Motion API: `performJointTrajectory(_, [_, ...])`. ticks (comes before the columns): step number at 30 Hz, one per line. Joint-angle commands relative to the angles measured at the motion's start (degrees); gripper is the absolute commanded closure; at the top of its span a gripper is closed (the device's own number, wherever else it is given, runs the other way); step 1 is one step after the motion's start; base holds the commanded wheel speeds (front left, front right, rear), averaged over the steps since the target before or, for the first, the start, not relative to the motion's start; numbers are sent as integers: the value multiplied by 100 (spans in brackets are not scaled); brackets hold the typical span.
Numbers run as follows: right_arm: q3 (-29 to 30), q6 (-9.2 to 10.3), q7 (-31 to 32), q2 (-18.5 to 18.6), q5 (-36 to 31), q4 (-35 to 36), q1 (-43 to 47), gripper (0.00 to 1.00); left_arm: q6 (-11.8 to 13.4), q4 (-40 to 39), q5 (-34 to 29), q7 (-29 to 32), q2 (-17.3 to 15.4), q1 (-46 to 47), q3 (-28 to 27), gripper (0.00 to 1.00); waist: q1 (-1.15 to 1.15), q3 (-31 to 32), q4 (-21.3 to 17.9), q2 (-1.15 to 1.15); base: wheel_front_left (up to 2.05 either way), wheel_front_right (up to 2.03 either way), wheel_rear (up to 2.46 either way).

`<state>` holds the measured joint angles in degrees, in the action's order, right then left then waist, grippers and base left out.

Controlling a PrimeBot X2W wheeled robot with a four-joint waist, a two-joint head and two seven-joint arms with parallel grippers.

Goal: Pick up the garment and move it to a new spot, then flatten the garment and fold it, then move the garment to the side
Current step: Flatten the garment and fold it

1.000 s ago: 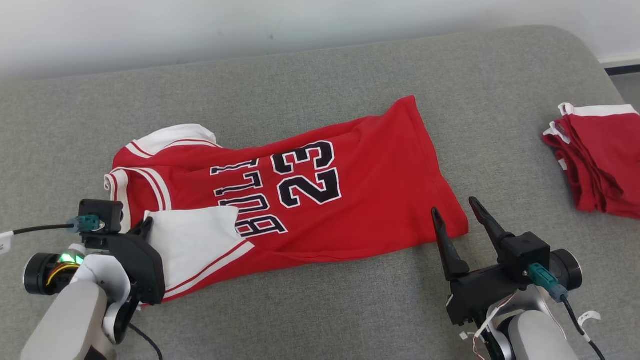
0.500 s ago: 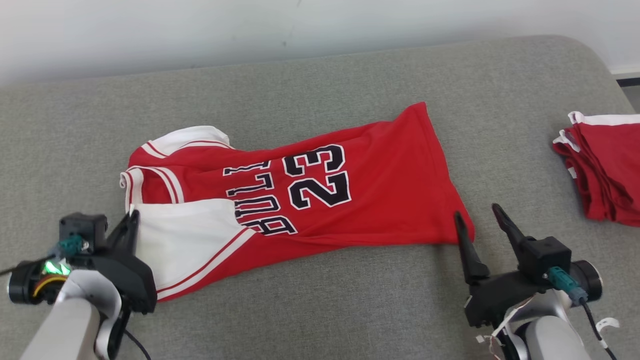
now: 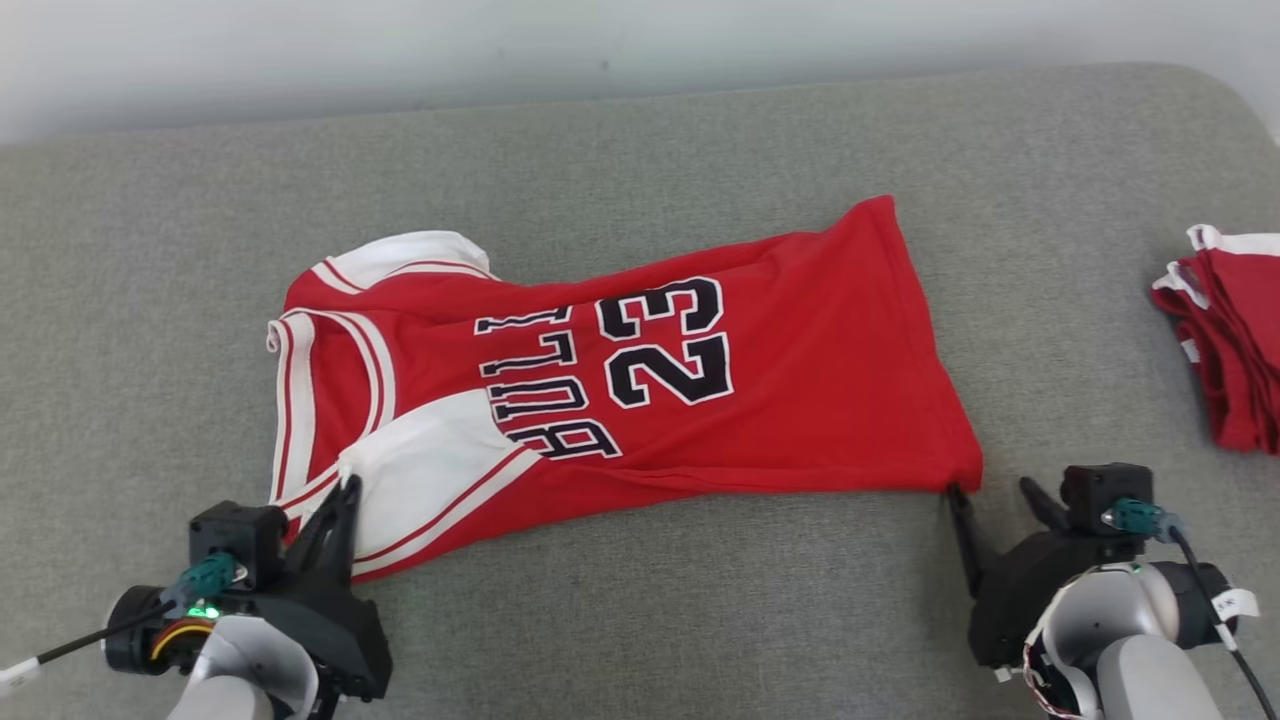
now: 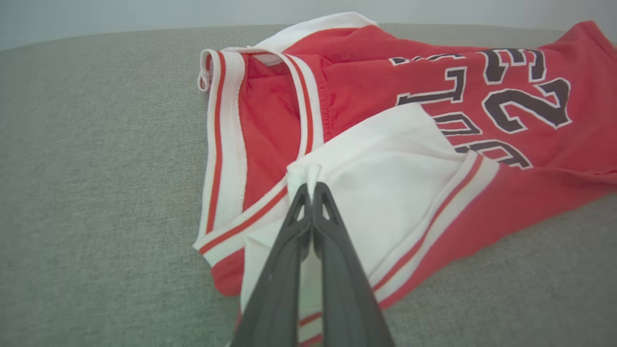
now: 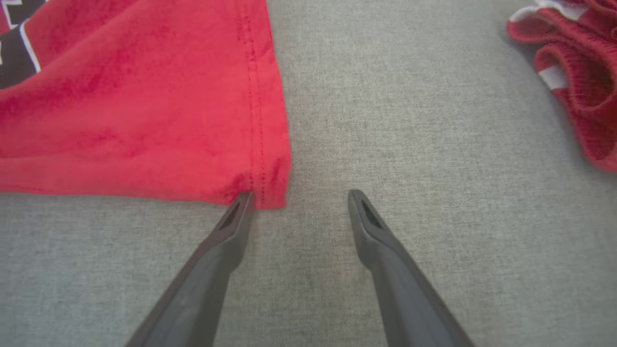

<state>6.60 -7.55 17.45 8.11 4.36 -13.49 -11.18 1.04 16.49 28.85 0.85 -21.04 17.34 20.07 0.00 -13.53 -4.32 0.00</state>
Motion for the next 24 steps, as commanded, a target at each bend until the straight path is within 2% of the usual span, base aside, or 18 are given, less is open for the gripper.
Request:
performJointTrajectory(1, [-38,12,21,-5,53,-1,12,0,18,-23,43,-7,17,-66,2,100,0,-32,39,0,0,0,0])
performJointTrajectory(11, [-404,12,-129,120,83,-139,-165,0,69,-152,50,-38,21,-15,49,100,0,-59,93,0,0,0,0])
performJointTrajectory(14, [-453,12,-147,126,113,-198,-187,85,76,-164,85,-79,28,-37,43,100,0,-24,89,0,0,0,0])
performJointTrajectory(15, [-461,12,-154,135,126,-218,-189,100,80,-174,89,-106,39,-44,33,100,0,-11,89,0,0,0,0])
performJointTrajectory(20, [-389,12,-266,141,238,-92,-84,100,56,-259,238,-457,140,-86,-143,100,0,98,90,0,0,0,0])
performJointTrajectory(24, [-299,12,-454,75,573,233,-21,100,-5,-490,582,-1039,279,-63,-528,100,0,223,78,0,0,0,0])
